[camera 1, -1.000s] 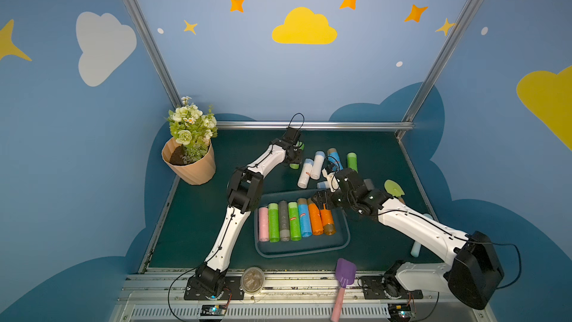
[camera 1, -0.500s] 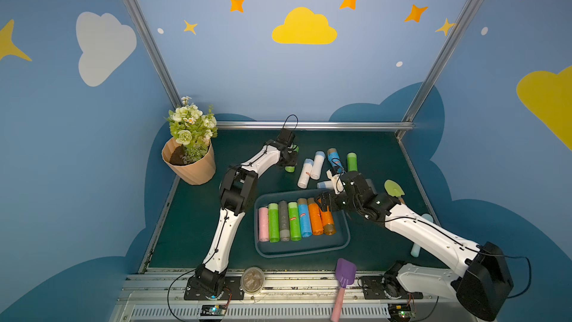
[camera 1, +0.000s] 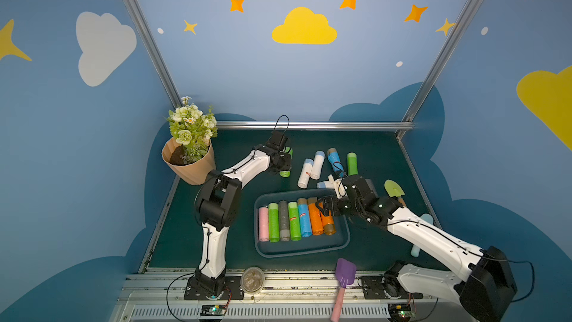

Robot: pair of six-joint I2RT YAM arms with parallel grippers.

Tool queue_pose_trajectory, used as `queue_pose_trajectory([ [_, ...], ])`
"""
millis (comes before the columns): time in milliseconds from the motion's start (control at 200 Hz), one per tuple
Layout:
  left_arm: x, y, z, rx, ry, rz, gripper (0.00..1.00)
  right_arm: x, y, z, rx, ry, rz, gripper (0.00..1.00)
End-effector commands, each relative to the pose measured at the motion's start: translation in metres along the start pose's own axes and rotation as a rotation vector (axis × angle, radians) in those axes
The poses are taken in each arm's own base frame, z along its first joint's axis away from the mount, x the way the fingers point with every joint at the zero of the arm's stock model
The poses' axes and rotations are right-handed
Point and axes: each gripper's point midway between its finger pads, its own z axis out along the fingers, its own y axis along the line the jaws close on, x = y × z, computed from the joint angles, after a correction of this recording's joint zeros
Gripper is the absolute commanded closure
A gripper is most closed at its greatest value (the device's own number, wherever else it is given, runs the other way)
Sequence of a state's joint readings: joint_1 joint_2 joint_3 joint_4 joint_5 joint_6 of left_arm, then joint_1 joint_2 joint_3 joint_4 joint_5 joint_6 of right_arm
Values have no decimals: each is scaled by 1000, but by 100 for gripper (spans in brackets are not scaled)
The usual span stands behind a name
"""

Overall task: Put the roll of trash bags into the storage box
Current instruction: Pick up the roll of trash bags from the center of the board.

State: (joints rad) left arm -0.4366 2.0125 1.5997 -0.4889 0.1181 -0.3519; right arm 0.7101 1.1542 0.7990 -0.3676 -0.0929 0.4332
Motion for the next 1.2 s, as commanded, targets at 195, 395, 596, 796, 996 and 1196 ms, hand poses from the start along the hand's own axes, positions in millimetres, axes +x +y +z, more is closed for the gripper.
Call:
queue_pose_trajectory([
  [195,31,-3,-80,-52,-71,-49,60,18,9,-19,-66,19,2,13],
  [395,68,1,-121,-70,-87,-61,60,24,24,-24,-116,19,-29,13],
  [596,97,9,-149,-71,-104,-80,60,29,39,-25,-137,20,-53,13],
  [796,127,29,-163,-132,-90,-82,60,35,50,-25,-152,30,-65,13],
  [996,156,46,-167,-151,-79,-105,60,40,60,-23,-167,43,-73,13],
  [1196,176,50,-173,-147,-82,-121,60,45,65,-21,-165,52,-81,13],
])
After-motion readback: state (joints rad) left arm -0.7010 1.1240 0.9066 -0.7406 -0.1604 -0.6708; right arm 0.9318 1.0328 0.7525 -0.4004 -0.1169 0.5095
